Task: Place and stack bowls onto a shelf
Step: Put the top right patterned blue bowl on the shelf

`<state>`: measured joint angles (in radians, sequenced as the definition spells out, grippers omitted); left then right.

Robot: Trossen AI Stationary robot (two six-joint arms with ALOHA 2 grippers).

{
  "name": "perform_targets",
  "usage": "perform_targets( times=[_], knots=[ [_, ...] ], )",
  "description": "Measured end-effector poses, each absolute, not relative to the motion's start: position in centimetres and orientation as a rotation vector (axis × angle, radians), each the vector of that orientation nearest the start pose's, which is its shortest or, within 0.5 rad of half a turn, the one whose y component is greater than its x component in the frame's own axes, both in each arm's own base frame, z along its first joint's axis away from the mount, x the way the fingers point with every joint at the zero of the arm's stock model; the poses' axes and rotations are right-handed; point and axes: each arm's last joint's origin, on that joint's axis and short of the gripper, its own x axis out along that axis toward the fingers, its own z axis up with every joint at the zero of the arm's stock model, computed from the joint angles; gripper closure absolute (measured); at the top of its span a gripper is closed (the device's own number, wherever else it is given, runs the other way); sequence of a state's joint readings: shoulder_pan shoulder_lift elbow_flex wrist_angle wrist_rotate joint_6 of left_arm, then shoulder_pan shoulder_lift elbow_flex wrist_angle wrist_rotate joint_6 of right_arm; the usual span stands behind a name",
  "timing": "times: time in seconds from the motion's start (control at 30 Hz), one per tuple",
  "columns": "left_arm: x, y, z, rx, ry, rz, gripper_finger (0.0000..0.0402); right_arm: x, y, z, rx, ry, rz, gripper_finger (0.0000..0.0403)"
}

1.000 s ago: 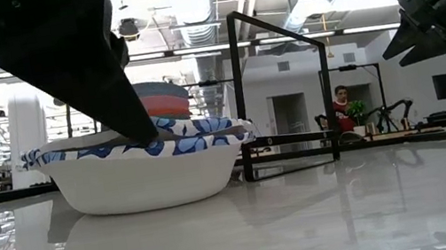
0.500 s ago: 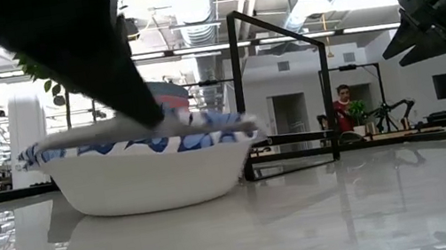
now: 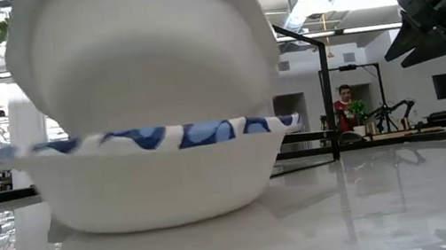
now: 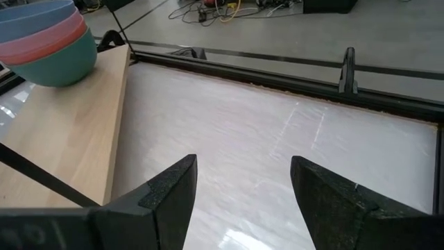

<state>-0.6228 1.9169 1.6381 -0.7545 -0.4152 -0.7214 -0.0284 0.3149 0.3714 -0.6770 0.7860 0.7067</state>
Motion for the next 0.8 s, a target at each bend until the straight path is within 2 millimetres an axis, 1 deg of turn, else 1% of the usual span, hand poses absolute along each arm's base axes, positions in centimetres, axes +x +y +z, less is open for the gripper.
perform_targets(
  times=[0.13,0.27,0.5,0.67,0.8],
  knots=[
    [33.9,-22.8,29.0,-0.134,0.884,0.168,0.0401,8.1,-2.3,20.8,0.413,0.284,-0.949,0.0143],
    [33.4,-22.3,31.9,-0.073,0.871,0.212,0.0401,8.1,-2.3,20.8,0.413,0.284,-0.949,0.0143],
    [31.9,-20.4,36.1,0.053,0.875,0.333,0.0401,8.1,-2.3,20.8,0.413,0.284,-0.949,0.0143],
    [31.3,-18.6,38.0,0.241,0.813,0.468,0.0401,8.1,-2.3,20.8,0.413,0.283,-0.948,0.0143],
    [31.8,-16.9,38.3,0.408,0.788,0.558,0.0401,8.1,-2.3,20.8,0.413,0.283,-0.948,0.0143]
  ],
)
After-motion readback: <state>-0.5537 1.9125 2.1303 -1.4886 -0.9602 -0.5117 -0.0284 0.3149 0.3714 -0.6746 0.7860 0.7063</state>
